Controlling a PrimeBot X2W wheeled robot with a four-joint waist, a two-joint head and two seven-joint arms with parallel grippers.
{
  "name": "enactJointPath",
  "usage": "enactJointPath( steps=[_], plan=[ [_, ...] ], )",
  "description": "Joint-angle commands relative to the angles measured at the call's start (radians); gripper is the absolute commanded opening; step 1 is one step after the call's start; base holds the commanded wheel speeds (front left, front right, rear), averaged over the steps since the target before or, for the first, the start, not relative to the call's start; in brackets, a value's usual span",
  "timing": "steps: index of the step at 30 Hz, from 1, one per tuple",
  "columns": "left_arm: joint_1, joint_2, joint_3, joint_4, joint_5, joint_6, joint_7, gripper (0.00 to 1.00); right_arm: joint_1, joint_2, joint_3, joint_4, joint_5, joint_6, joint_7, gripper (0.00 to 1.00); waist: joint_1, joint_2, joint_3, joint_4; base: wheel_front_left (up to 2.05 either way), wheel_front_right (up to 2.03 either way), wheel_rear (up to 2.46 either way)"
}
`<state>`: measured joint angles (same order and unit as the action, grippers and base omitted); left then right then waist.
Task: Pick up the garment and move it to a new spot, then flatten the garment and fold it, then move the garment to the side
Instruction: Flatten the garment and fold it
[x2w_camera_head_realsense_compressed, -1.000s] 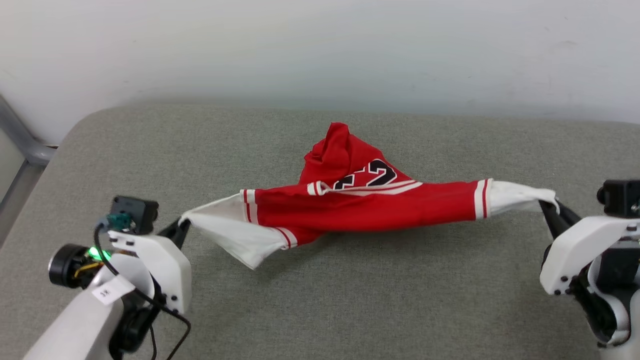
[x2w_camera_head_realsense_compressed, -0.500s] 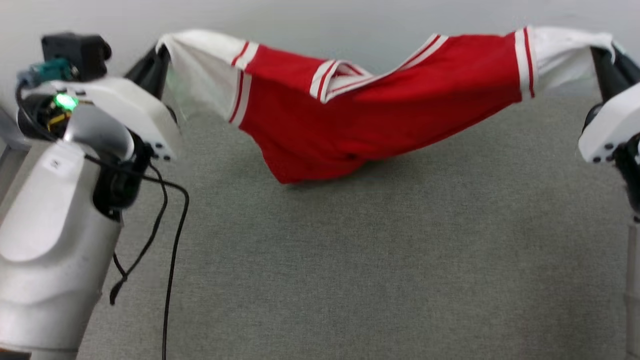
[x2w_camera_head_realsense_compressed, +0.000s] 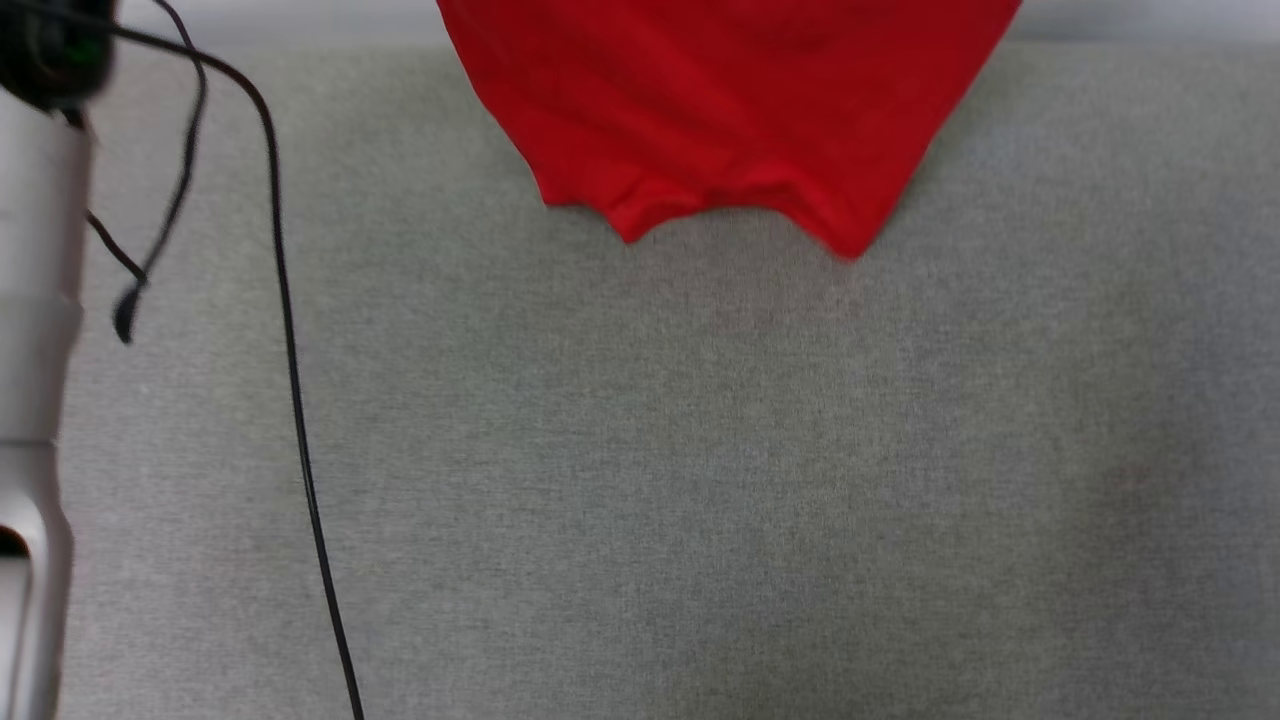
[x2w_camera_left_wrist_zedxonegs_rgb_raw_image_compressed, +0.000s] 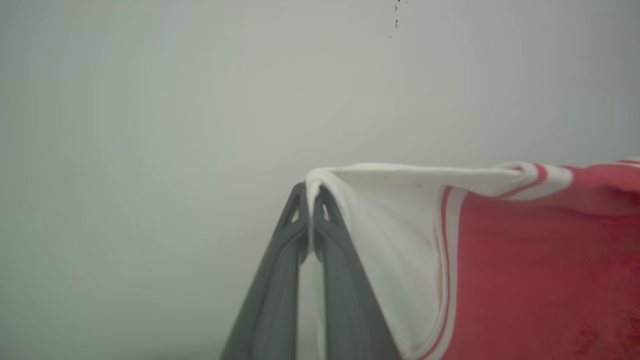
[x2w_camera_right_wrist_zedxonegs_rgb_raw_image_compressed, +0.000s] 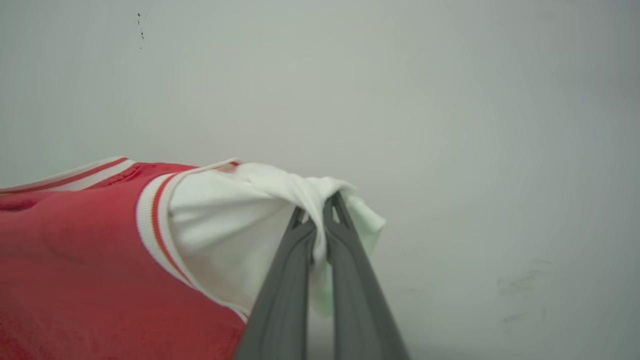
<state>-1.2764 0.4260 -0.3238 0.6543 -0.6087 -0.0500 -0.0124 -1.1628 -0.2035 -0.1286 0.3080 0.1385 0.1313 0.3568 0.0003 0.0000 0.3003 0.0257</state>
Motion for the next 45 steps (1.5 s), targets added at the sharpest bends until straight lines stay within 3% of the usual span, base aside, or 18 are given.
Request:
enactJointPath(
  steps=[1, 9, 20, 32, 45],
  plan=[
    [-0.038, -0.002, 0.01, 0.014, -0.004, -0.005, -0.016, 0.0, -0.051, -0.007, -0.004, 0.019, -0.006, -0.001, -0.013, 0.0, -0.0003, 0.0, 0.057, -0.016, 0.0, 0.0, 0.0],
    [-0.207, 0.026, 0.022, 0.104, 0.011, -0.028, -0.08, 0.0, -0.288, 0.005, 0.004, 0.148, -0.051, -0.001, -0.077, 0.0, -0.0003, 0.0, 0.171, -0.042, 0.0, 0.0, 0.0],
    [-0.256, 0.018, 0.015, 0.213, -0.014, -0.056, -0.123, 0.0, -0.379, 0.033, 0.021, 0.315, -0.065, -0.001, -0.137, 0.0, -0.0003, 0.0, 0.263, -0.043, 0.0, 0.0, 0.0],
    [-0.151, -0.001, -0.066, 0.313, -0.084, -0.081, -0.127, 0.0, -0.254, 0.07, 0.019, 0.524, -0.016, -0.001, -0.212, 0.0, -0.0003, 0.0, 0.269, -0.038, 0.0, 0.0, 0.0],
    [0.274, 0.011, -0.163, 0.248, -0.256, -0.081, -0.211, 0.0, 0.158, 0.043, 0.067, 0.556, 0.115, -0.001, -0.278, 0.0, -0.0003, 0.0, 0.037, -0.023, 0.0, 0.0, 0.0]
  ],
)
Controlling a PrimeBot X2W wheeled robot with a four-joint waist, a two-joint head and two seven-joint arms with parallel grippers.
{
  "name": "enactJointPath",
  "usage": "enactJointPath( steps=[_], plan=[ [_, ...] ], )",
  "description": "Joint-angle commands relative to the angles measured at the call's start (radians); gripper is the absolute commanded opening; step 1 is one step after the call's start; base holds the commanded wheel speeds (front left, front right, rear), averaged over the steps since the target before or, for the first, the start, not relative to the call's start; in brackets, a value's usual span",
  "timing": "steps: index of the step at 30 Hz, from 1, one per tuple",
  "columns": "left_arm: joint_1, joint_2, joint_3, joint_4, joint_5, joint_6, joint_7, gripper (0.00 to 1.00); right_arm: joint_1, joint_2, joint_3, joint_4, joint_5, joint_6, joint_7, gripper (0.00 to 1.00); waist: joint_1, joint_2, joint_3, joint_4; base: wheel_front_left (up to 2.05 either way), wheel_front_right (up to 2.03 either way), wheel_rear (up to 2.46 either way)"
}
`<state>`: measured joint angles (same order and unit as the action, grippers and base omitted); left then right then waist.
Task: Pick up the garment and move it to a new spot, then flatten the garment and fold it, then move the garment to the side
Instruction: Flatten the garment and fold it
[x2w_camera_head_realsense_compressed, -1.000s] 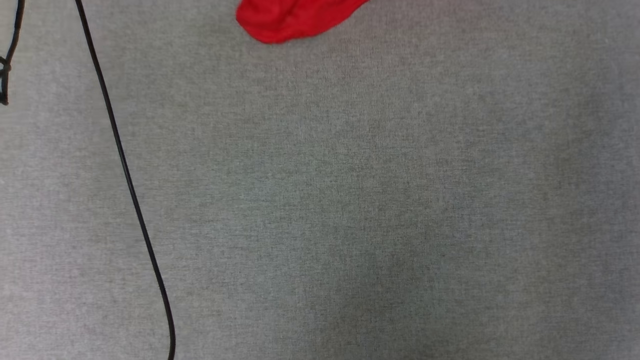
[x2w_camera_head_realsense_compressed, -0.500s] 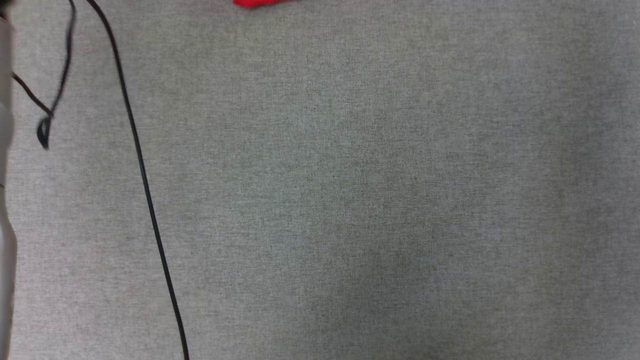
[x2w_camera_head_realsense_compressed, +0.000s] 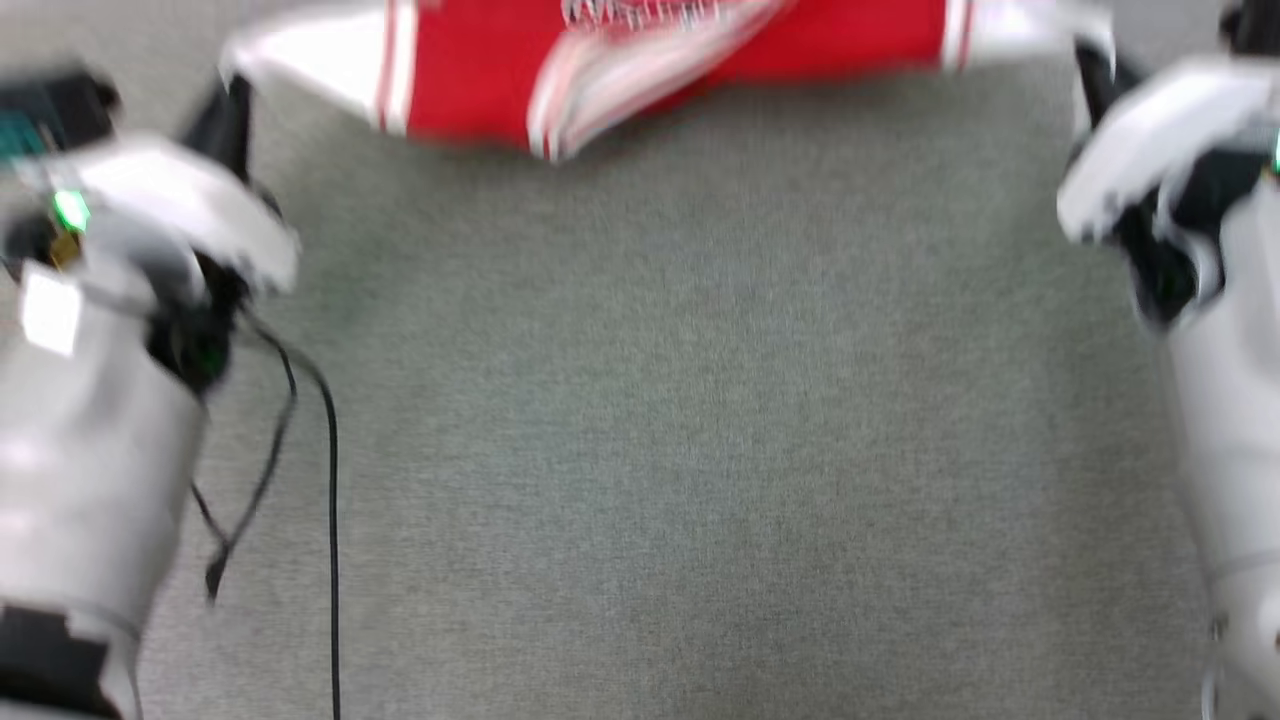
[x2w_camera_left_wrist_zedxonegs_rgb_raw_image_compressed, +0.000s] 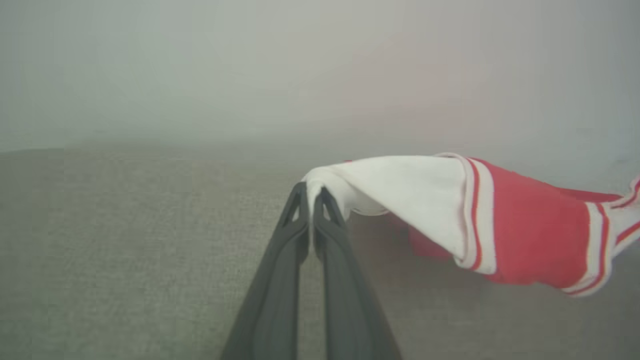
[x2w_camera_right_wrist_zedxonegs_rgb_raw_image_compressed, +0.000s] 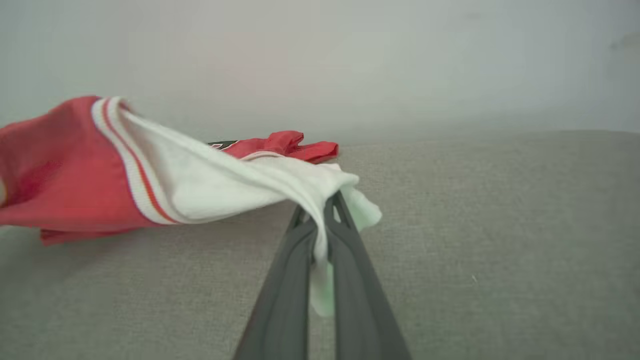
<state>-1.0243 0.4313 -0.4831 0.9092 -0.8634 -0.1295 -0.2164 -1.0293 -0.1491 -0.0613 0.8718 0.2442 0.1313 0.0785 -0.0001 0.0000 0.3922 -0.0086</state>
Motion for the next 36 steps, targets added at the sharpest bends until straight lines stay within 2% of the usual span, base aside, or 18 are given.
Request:
enactJointPath(
  steps=[1, 9, 15, 26, 31, 36],
  plan=[
    [0.06, -0.001, -0.006, -0.016, -0.02, -0.002, -0.011, 0.0, 0.06, -0.014, 0.004, -0.016, 0.022, -0.001, 0.002, 0.0, 0.0001, 0.0, -0.072, 0.014, 0.0, 0.0, 0.0],
    [0.322, 0.015, 0.001, -0.082, -0.059, 0.001, -0.043, 0.0, 0.354, -0.038, -0.013, -0.125, 0.121, -0.001, 0.008, 0.0, 0.0001, 0.0, -0.194, 0.03, 0.0, 0.0, 0.0],
    [0.51, 0.025, 0.019, -0.165, -0.055, 0.034, -0.049, 0.0, 0.584, -0.042, -0.059, -0.242, 0.158, -0.001, 0.031, 0.0, 0.0001, 0.0, -0.283, 0.041, 0.0, 0.0, 0.0],
    [0.857, 0.064, 0.026, -0.407, -0.072, 0.153, -0.042, 0.0, 0.973, 0.04, -0.163, -0.545, 0.148, -0.002, 0.139, 0.0, 0.0001, 0.0, -0.401, 0.056, 0.0, 0.0, 0.0],
    [0.991, 0.098, 0.032, -0.559, -0.083, 0.231, -0.023, 0.0, 1.12, 0.076, -0.219, -0.697, 0.128, -0.002, 0.198, 0.0, 0.0001, 0.0, -0.41, 0.067, 0.0, 0.0, 0.0],
    [1.082, 0.127, 0.035, -0.7, -0.086, 0.287, -0.004, 0.0, 1.242, 0.094, -0.251, -0.818, 0.082, -0.002, 0.267, 0.0, 0.0001, 0.0, -0.406, 0.08, 0.0, 0.0, 0.0]
  ],
)
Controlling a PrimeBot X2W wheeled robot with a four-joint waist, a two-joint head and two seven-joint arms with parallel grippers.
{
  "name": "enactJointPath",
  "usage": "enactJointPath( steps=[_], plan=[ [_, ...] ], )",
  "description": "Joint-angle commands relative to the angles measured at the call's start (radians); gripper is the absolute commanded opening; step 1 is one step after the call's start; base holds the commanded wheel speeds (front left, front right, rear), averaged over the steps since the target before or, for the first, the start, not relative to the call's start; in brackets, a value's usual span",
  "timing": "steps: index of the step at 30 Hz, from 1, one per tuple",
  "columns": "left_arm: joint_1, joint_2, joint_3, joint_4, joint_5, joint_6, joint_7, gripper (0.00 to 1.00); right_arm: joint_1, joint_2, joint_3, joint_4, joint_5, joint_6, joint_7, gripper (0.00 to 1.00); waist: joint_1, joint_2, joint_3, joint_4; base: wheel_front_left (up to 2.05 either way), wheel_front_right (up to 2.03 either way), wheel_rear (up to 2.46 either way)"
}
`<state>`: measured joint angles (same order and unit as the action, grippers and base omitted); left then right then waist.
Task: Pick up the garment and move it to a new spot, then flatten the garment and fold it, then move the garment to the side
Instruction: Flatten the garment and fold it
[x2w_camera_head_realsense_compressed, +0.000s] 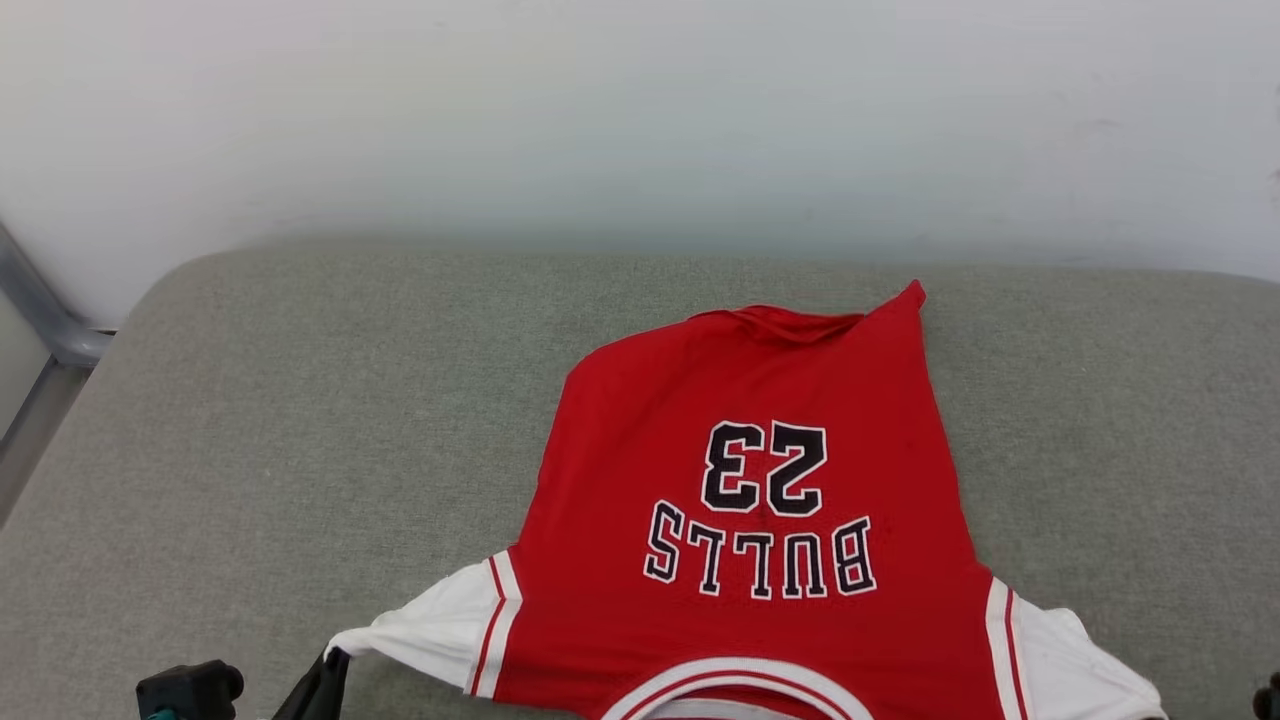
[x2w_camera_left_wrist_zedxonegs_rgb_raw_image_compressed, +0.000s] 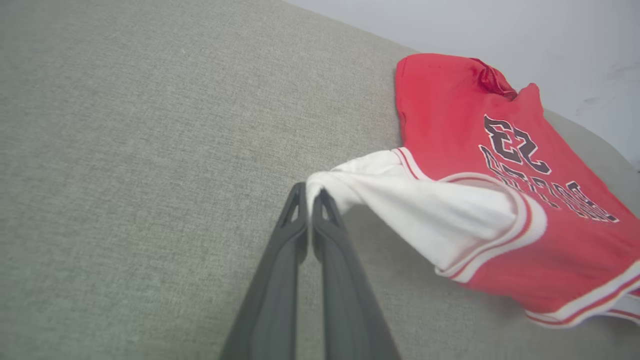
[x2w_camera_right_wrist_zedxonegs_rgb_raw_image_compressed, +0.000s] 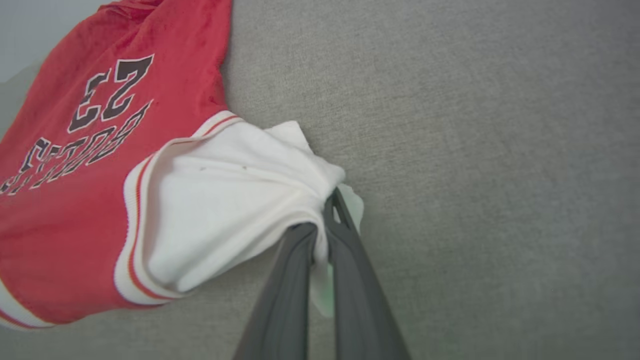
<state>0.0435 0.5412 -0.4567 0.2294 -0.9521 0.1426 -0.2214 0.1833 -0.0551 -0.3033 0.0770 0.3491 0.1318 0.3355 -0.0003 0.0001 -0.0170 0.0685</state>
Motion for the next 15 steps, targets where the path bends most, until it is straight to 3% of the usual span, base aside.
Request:
enactJointPath(
  steps=[1, 4, 5, 6, 7, 10, 12, 15],
  plan=[
    [0.026, 0.019, 0.007, -0.046, 0.004, 0.022, 0.003, 0.0, 0.05, 0.001, -0.005, -0.042, -0.041, -0.002, 0.03, 0.0, 0.0003, -0.0001, 0.006, 0.006, 0.0, 0.0, 0.0],
    [0.05, 0.03, 0.006, -0.108, 0.008, 0.046, 0.011, 0.0, 0.092, 0.003, 0.008, -0.093, -0.074, -0.002, 0.085, 0.0, 0.0003, -0.0001, 0.019, 0.011, 0.0, 0.0, 0.0],
    [0.051, 0.032, 0.005, -0.127, 0.009, 0.053, 0.013, 0.0, 0.095, 0.003, 0.012, -0.105, -0.068, -0.002, 0.093, 0.09, 0.0003, -0.0001, 0.026, 0.013, 0.0, 0.0, 0.0],
    [0.05, 0.033, 0.002, -0.142, 0.014, 0.057, 0.016, 0.0, 0.093, 0.004, 0.017, -0.115, -0.071, -0.002, 0.097, 0.46, 0.0003, -0.0001, 0.032, 0.016, 0.0, 0.0, 0.0],
    [0.044, 0.033, -0.001, -0.158, 0.02, 0.059, 0.016, 0.0, 0.085, 0.004, 0.022, -0.125, -0.068, -0.002, 0.095, 1.0, 0.0003, -0.0001, 0.042, 0.02, 0.0, 0.0, 0.0],
    [0.019, 0.03, -0.01, -0.194, 0.035, 0.063, 0.02, 0.0, 0.022, 0.004, 0.023, -0.155, -0.06, -0.002, 0.034, 1.0, 0.0003, -0.0001, 0.07, 0.034, 0.0, 0.0, 0.0],
    [-0.042, 0.025, -0.032, -0.229, 0.072, 0.055, 0.024, 0.0, -0.135, 0.004, -0.017, -0.135, -0.065, -0.002, -0.097, 1.0, 0.0003, -0.0001, 0.14, 0.067, 0.0, 0.0, 0.0],
    [-0.082, 0.012, -0.038, -0.236, 0.084, 0.045, 0.02, 0.0, -0.276, 0.005, -0.045, -0.07, -0.087, -0.002, -0.12, 1.0, 0.0003, -0.0001, 0.186, 0.088, 0.0, 0.0, 0.0]
  ],
)
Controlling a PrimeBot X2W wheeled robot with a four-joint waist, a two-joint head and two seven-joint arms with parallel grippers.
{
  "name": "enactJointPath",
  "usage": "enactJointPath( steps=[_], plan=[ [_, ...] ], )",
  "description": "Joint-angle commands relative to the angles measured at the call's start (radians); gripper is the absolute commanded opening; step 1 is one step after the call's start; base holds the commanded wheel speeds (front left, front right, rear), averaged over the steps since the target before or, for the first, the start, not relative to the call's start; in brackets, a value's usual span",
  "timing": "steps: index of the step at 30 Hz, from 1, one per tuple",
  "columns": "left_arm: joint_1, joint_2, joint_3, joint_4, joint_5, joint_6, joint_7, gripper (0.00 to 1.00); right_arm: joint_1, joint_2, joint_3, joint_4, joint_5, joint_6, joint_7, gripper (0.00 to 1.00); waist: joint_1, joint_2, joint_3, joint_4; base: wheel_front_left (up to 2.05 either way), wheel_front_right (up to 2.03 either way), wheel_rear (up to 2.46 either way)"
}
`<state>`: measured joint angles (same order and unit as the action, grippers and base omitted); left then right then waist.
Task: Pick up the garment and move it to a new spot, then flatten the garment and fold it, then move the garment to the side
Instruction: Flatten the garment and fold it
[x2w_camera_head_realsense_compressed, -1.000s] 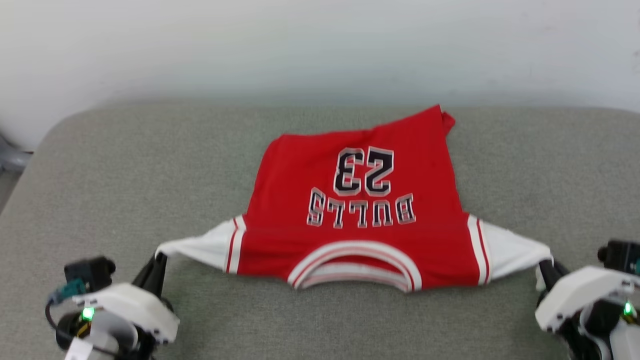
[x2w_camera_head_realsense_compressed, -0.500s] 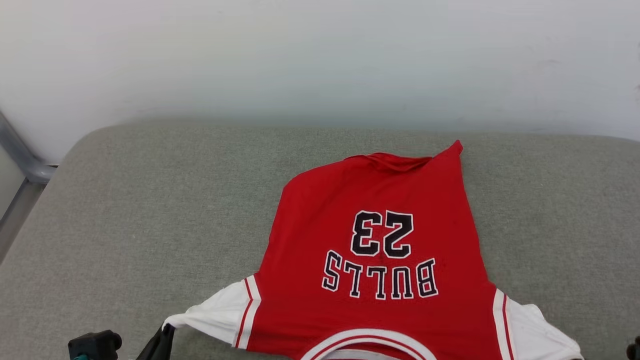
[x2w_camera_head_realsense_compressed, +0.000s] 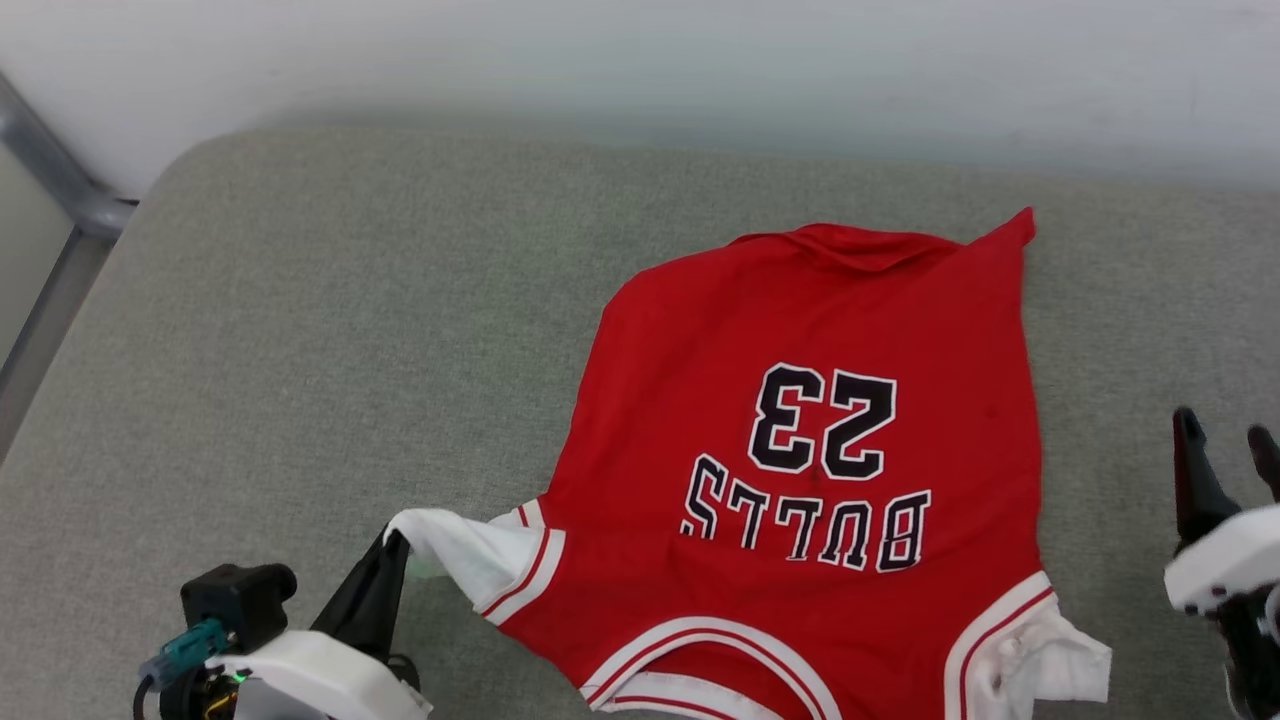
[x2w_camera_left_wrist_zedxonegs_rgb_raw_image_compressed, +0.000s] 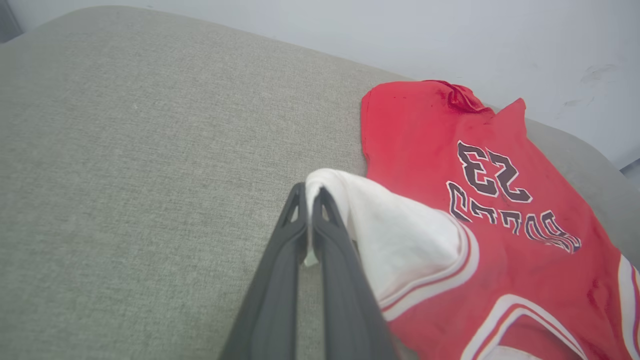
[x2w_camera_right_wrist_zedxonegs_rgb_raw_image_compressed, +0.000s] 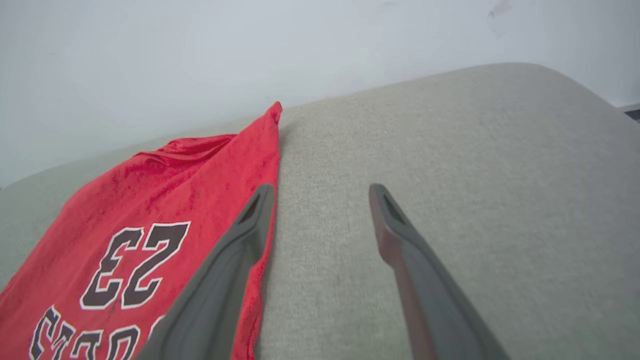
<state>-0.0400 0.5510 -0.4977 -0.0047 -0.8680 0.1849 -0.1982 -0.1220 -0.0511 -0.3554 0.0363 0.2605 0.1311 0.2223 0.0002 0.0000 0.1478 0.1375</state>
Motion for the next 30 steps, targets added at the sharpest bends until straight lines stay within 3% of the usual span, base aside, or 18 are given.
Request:
enactJointPath(
  steps=[1, 2, 4, 5, 9, 17, 25, 29, 30],
  plan=[
    [-0.013, -0.003, -0.001, -0.002, 0.005, -0.001, -0.005, 0.0, -0.013, 0.001, 0.001, 0.003, -0.005, -0.001, 0.003, 1.0, -0.0002, 0.0, 0.035, 0.027, 0.0, 0.0, 0.0],
    [-0.045, -0.015, -0.006, -0.007, 0.013, -0.017, -0.009, 0.0, -0.112, -0.008, -0.024, 0.069, -0.021, -0.001, 0.03, 1.0, -0.0002, 0.0, 0.07, 0.046, 0.0, 0.0, 0.0],
    [-0.06, -0.021, -0.009, -0.005, 0.017, -0.022, -0.011, 0.0, -0.16, -0.021, -0.032, 0.109, -0.027, -0.001, 0.046, 1.0, -0.0002, 0.0, 0.083, 0.055, 0.0, 0.0, 0.0],
    [-0.09, -0.035, -0.018, -0.003, 0.026, -0.039, -0.018, 0.0, -0.271, -0.053, -0.049, 0.188, -0.032, -0.001, 0.089, 1.0, -0.0002, 0.0, 0.119, 0.078, 0.0, 0.0, 0.0],
    [-0.152, -0.072, -0.035, 0.014, 0.041, -0.076, -0.029, 0.0, -0.44, -0.111, -0.059, 0.32, -0.06, -0.001, 0.191, 1.0, -0.0002, 0.0, 0.181, 0.127, 0.0, 0.0, 0.0],
    [-0.232, -0.122, -0.042, 0.041, 0.064, -0.127, -0.051, 0.0, -0.672, -0.183, -0.058, 0.467, -0.14, -0.001, 0.393, 1.0, -0.0002, 0.0, 0.276, 0.181, 0.0, 0.0, 0.0],
    [-0.275, -0.158, -0.035, 0.068, 0.085, -0.168, -0.062, 0.0, -0.75, -0.189, -0.067, 0.596, -0.216, -0.001, 0.523, 1.0, -0.0002, 0.0, 0.333, 0.201, 0.0, 0.0, 0.0],
    [-0.272, -0.169, -0.027, 0.09, 0.086, -0.174, -0.063, 0.0, -0.706, -0.158, -0.106, 0.69, -0.25, -0.001, 0.665, 1.0, -0.0002, 0.0, 0.331, 0.197, 0.0, 0.0, 0.0],
    [-0.269, -0.169, -0.027, 0.094, 0.085, -0.175, -0.064, 0.0, -0.7, -0.151, -0.117, 0.699, -0.26, -0.002, 0.693, 0.48, -0.0002, 0.0, 0.328, 0.196, 0.0, 0.0, 0.0]
  ],
)
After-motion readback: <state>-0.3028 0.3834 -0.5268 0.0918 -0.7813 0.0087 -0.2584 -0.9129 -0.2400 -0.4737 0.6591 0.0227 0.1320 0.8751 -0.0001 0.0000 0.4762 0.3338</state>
